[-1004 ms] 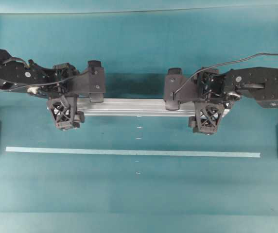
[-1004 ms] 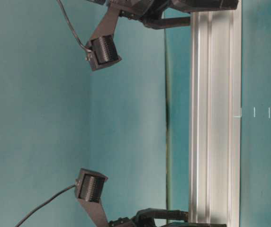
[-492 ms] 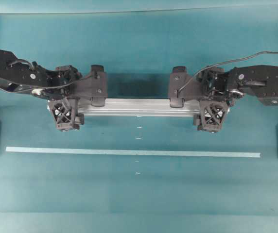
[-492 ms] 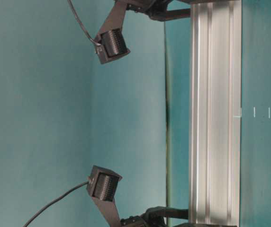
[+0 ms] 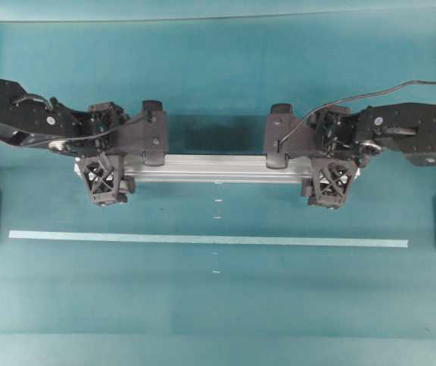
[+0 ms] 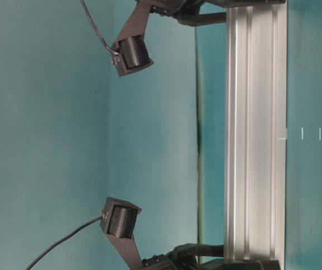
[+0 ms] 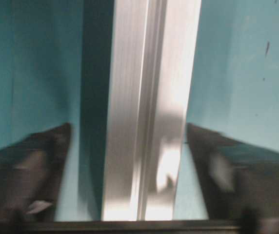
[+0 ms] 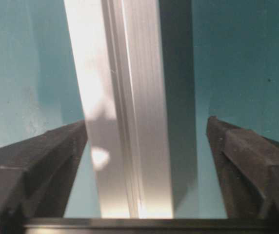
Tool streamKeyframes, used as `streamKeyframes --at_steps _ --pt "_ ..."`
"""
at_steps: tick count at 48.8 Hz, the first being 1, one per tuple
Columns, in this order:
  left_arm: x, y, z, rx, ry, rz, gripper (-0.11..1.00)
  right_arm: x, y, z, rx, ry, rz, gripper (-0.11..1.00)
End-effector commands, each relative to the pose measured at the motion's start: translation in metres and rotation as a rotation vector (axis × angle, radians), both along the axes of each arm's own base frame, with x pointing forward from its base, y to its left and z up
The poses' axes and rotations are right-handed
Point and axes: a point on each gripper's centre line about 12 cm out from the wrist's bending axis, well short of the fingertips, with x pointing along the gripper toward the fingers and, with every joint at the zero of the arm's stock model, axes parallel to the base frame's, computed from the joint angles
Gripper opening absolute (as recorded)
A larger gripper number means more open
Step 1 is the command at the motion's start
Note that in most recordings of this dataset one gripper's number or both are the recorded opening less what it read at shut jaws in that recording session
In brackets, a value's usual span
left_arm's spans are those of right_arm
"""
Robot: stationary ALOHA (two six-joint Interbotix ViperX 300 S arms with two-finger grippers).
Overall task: Lift the metal rail with both hands and move it towards you.
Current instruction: 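Close both grippers on the rail and lift it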
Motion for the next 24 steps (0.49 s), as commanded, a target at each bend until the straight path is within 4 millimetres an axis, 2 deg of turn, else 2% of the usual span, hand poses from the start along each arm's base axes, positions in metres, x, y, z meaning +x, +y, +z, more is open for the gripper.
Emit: streamKeyframes --at_steps 1,6,7,9,24 --pt "0.0008 0.0013 0.0039 0.009 -0.018 -0.005 0.70 0.0020 0.0042 -0.0007 0.004 0.001 0.009 0.83" --pt "0.0012 0.0013 0.0033 0.015 -0.032 -0.011 0.40 0.0021 0.0037 -0.0009 0.002 -0.004 0.012 0.56" --pt "0.0017 0.0014 0.0036 0.016 -0.037 -0.010 0.35 0.0026 0.0036 -0.0005 0.002 -0.005 0.011 0.49" --pt "0.0020 0.0015 0.0035 0.017 -0.043 -0.010 0.31 0.0026 0.0035 -0.0012 0.002 0.000 0.012 0.42" --pt "0.0014 0.0014 0.0034 0.018 -0.044 -0.010 0.31 0.0023 0.0021 -0.0026 0.004 0.002 0.003 0.42"
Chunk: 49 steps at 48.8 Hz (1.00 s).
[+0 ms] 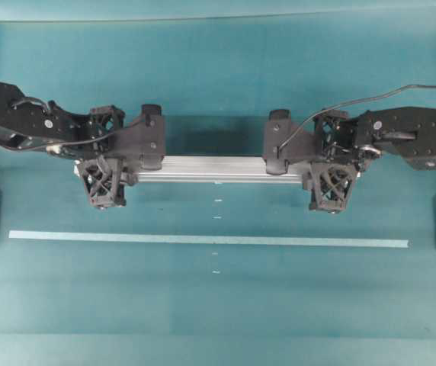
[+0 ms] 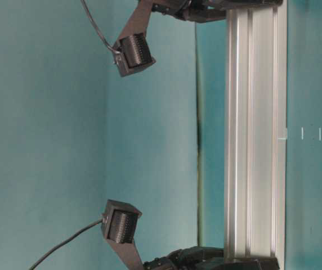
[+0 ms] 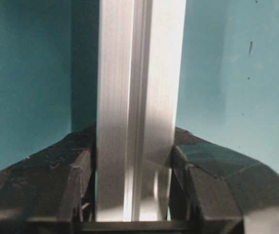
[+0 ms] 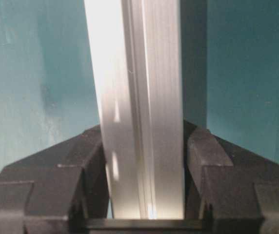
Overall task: Lift the metal rail with both hands and move it towards you.
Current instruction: 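Close both grippers on the rail and lift it, then carry the held rail toward the front edge with both grippers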
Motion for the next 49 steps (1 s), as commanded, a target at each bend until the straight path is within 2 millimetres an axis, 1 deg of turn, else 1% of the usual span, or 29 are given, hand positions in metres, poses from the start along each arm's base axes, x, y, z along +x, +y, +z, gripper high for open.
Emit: streamKeyframes --at_steps 1,13,16,21,27,29,37,42,45,49 --pt "0.003 0.003 0.006 0.007 -0.028 0.009 0.31 0.002 -0.002 -0.002 0.002 -0.002 -0.012 0.42" --pt "0.003 0.003 0.006 0.003 -0.025 0.016 0.31 0.002 -0.003 -0.001 0.006 0.000 -0.021 0.42" --pt "0.003 0.003 0.013 0.001 -0.029 0.022 0.31 0.003 -0.003 0.003 0.014 0.003 -0.030 0.42" --pt "0.001 0.002 0.030 -0.004 -0.025 0.033 0.31 0.007 -0.003 0.020 0.036 0.000 -0.049 0.42" --pt "-0.002 0.002 0.054 -0.021 -0.018 0.074 0.31 0.011 -0.002 0.046 0.046 0.002 -0.050 0.42" --pt "-0.004 0.001 0.066 -0.026 -0.022 0.089 0.31 0.013 -0.003 0.056 0.047 -0.001 -0.049 0.42" --pt "-0.007 -0.005 0.110 -0.031 -0.058 0.106 0.31 0.017 -0.002 0.105 0.046 -0.021 -0.045 0.42" --pt "-0.009 -0.009 0.137 -0.029 -0.077 0.100 0.31 0.016 -0.001 0.135 0.052 -0.026 -0.060 0.42" --pt "-0.011 -0.012 0.156 -0.029 -0.081 0.095 0.31 0.014 0.000 0.149 0.059 -0.013 -0.072 0.42" --pt "-0.014 -0.017 0.175 -0.032 -0.066 0.086 0.31 0.011 0.002 0.167 0.069 0.010 -0.082 0.42"
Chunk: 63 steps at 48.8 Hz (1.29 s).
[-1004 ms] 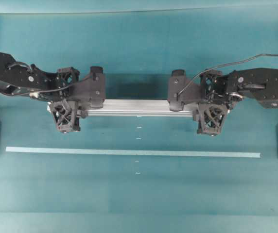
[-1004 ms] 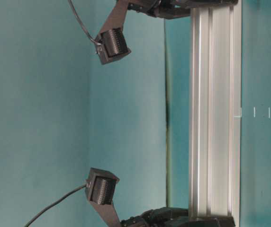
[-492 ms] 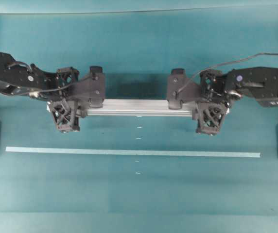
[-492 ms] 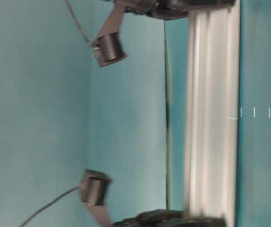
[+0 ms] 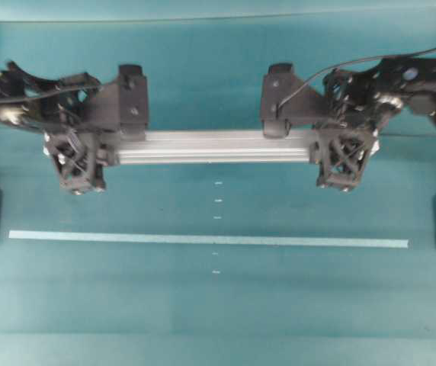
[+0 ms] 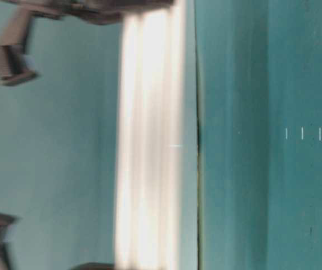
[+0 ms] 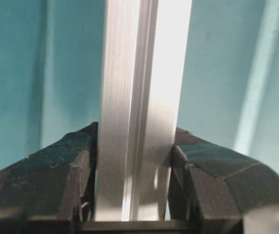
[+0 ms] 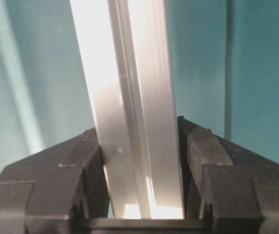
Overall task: Lift the metal rail with both hands and move it towards you.
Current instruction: 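Carry the held rail toward the front edge with both grippers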
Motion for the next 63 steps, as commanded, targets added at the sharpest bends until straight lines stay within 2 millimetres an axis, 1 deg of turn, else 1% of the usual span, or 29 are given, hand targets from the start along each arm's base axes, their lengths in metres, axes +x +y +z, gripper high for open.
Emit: streamKeyframes --at_steps 1,9,14,21,31,36,40,44,63 --pt "0.000 -0.004 0.040 -0.006 -0.051 0.022 0.31 0.000 0.001 0.032 0.016 -0.020 -0.051 0.42" --pt "-0.002 -0.013 0.075 -0.019 -0.020 0.012 0.31 -0.001 0.008 0.066 0.019 -0.032 -0.061 0.42" --pt "0.000 -0.017 0.101 -0.022 -0.036 0.016 0.31 -0.003 0.012 0.084 0.023 -0.022 -0.063 0.42" --pt "0.001 -0.023 0.130 -0.032 -0.044 0.020 0.31 -0.007 0.020 0.109 0.033 0.009 -0.070 0.42" --pt "0.005 -0.032 0.155 -0.049 -0.014 0.019 0.31 -0.007 0.029 0.152 0.035 -0.045 -0.087 0.42" --pt "0.010 -0.036 0.165 -0.054 -0.012 0.015 0.31 -0.005 0.033 0.168 0.035 -0.082 -0.088 0.42" --pt "0.012 -0.037 0.172 -0.053 -0.029 0.011 0.31 -0.004 0.034 0.173 0.035 -0.097 -0.089 0.42" --pt "0.014 -0.037 0.175 -0.052 -0.036 0.011 0.31 -0.004 0.035 0.173 0.035 -0.095 -0.087 0.42" --pt "0.015 -0.039 0.175 -0.053 -0.036 0.006 0.31 -0.005 0.036 0.171 0.036 -0.088 -0.086 0.42"
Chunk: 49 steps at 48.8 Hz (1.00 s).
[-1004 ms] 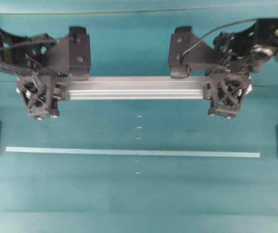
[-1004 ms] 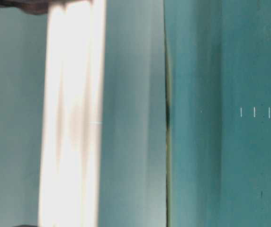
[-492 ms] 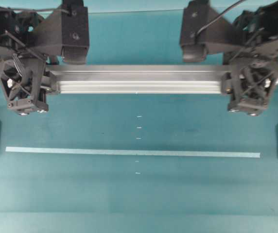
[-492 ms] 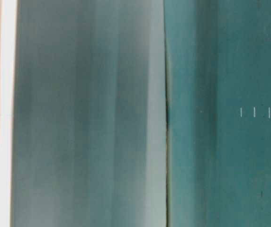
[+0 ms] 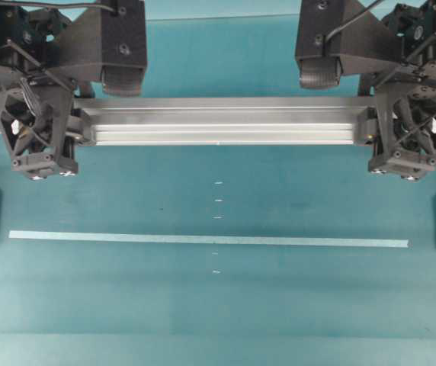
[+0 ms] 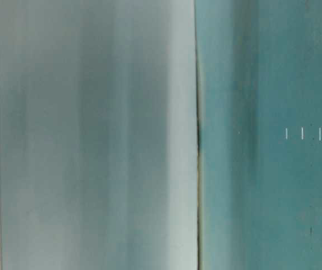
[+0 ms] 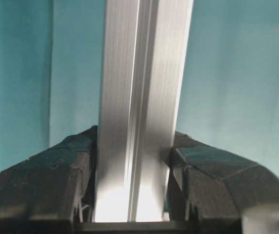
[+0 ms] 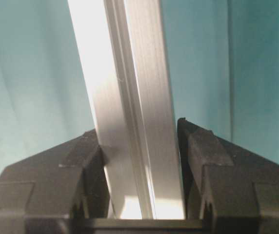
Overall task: Lift the metal rail with both hands and move it towards you.
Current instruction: 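Carry the held rail toward the front edge with both grippers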
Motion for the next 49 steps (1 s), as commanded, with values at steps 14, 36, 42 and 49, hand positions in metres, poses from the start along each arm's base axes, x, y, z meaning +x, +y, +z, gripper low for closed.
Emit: streamKeyframes --at_steps 14,36,42,49 --pt "0.010 -0.002 -0.015 -0.018 -0.066 0.043 0.31 -0.001 0.001 -0.048 0.027 0.097 -0.054 0.42" --pt "0.020 -0.006 -0.116 -0.034 -0.052 0.053 0.31 0.001 0.011 -0.136 0.043 0.106 -0.050 0.42" --pt "0.022 -0.006 -0.138 -0.035 -0.026 0.051 0.31 0.004 0.018 -0.158 0.069 0.084 -0.049 0.42" --pt "0.023 -0.006 -0.165 -0.040 -0.012 0.058 0.31 0.005 0.023 -0.181 0.080 0.082 -0.046 0.42"
